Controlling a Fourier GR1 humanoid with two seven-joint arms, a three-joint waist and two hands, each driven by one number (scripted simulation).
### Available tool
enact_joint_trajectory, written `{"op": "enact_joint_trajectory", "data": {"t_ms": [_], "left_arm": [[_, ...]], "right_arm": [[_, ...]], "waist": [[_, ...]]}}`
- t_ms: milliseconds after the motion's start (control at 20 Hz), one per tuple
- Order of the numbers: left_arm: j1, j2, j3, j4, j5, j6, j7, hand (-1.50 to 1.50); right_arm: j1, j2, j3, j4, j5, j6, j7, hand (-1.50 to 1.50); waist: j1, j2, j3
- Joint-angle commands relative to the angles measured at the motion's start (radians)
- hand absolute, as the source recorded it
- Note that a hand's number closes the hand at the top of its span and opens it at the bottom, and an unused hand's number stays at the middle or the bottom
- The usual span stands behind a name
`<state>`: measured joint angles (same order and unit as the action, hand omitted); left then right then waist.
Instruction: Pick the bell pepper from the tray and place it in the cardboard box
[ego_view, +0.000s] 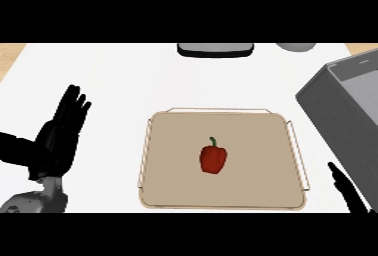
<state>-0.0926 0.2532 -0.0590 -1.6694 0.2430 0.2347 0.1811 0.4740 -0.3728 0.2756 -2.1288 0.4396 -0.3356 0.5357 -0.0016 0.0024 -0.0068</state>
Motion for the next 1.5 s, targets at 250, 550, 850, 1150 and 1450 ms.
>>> {"op": "enact_joint_trajectory", "data": {"t_ms": [250, 550, 850, 1150, 1450], "left_arm": [[-0.006, -0.061, -0.041, 0.048, -0.057, 0.016, -0.046, 0.0], [-0.033, -0.056, 0.002, 0.022, -0.037, 0.005, 0.005, 0.0], [-0.062, -0.026, 0.039, 0.085, -0.028, -0.039, 0.001, 0.0], [-0.012, -0.024, 0.044, 0.012, -0.029, -0.058, 0.028, 0.0], [-0.048, -0.064, 0.054, 0.071, -0.052, -0.042, -0.003, 0.0]], "right_arm": [[-0.313, 0.088, 0.157, -0.242, 0.109, 0.192, 0.592, -1.5], [-0.541, 0.188, 0.127, -0.129, 0.121, 0.282, 0.735, -1.5], [-0.596, 0.309, 0.167, 0.075, 0.222, 0.245, 0.705, -1.5], [-0.596, 0.37, 0.186, 0.105, 0.253, 0.235, 0.717, -1.5], [-0.581, 0.372, 0.226, 0.21, 0.313, 0.128, 0.65, -1.5]], "waist": [[0.01, -0.001, 0.005], [0.006, -0.002, 0.006], [0.005, -0.001, 0.006], [0.005, -0.003, 0.006], [0.001, -0.002, 0.007]]}}
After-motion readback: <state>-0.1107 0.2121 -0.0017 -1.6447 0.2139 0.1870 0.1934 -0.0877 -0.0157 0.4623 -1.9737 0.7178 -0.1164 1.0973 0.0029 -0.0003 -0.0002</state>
